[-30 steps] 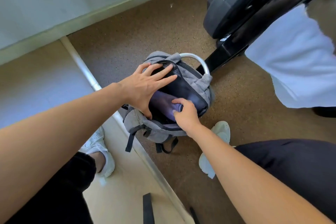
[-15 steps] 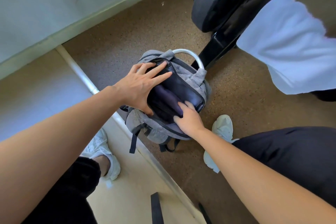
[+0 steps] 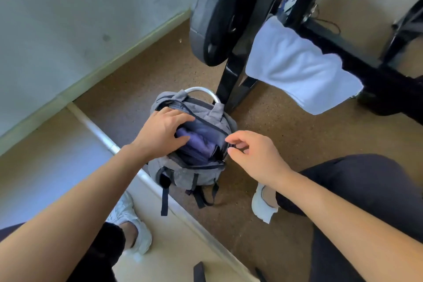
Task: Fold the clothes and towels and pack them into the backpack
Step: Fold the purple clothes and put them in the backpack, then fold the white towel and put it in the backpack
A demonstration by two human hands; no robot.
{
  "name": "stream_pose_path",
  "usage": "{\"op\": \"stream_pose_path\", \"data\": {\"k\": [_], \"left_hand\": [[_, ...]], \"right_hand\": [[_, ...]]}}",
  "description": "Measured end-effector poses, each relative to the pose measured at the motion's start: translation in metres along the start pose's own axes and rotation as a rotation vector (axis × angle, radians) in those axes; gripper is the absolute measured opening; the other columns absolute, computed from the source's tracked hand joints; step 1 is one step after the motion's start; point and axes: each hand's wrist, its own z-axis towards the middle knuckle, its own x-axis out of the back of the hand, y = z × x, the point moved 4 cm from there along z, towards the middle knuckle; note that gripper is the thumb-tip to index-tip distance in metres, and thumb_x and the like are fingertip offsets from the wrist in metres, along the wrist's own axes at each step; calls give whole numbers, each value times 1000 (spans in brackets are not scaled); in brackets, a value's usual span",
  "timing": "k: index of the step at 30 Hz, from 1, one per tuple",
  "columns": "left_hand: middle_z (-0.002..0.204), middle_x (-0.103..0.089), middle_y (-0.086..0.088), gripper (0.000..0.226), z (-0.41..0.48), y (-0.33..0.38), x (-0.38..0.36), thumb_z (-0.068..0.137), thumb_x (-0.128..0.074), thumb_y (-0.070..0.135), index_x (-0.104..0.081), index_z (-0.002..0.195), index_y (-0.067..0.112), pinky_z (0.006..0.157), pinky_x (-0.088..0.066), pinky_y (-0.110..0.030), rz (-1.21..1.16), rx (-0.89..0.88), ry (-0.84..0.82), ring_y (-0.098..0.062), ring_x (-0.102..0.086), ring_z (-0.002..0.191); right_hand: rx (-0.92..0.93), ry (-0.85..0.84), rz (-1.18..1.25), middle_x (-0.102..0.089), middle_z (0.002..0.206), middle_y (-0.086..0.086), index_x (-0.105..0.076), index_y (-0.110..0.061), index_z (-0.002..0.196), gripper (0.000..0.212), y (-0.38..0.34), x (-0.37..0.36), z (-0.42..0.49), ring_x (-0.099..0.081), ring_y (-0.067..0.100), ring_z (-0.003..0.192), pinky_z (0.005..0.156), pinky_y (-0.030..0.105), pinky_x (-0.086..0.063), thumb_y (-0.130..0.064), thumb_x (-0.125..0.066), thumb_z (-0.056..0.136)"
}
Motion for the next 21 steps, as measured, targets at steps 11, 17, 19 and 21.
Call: {"op": "stream_pose_path", "data": {"k": [11,17,19,21], "left_hand": [[99,-78,14,19,50,121,44,92,-73,19,-77,109,27,93,-53,-25,-585,149,30,-1,-71,101],[96,-77,-4,15,91,161,40,93,-73,15,-77,107,17,65,-49,-14,-839,354,23,-1,-63,71],[94,-77,-1,14,97,173,32,92,-73,17,-77,105,20,67,-51,-17,-801,341,7,-7,-65,78],[94,-76,6,14,102,185,26,91,-73,21,-77,104,26,77,-52,-21,-779,308,-24,-7,-67,85]], "right_hand": [[-396,989,704,-55,116,7,-51,-21,111,45,56,118,-20,-66,24,93,81,45,-61,-36,-78,78],[-519,902,1069,-72,98,10,-65,-11,118,30,75,129,-13,-69,12,74,58,22,-58,-23,-72,92],[-490,893,1008,-72,88,3,-68,-14,105,15,76,130,-12,-66,9,68,54,17,-52,-24,-70,93],[-463,884,963,-67,79,3,-69,-12,96,12,77,130,-12,-60,9,64,56,21,-51,-23,-71,92]]}}
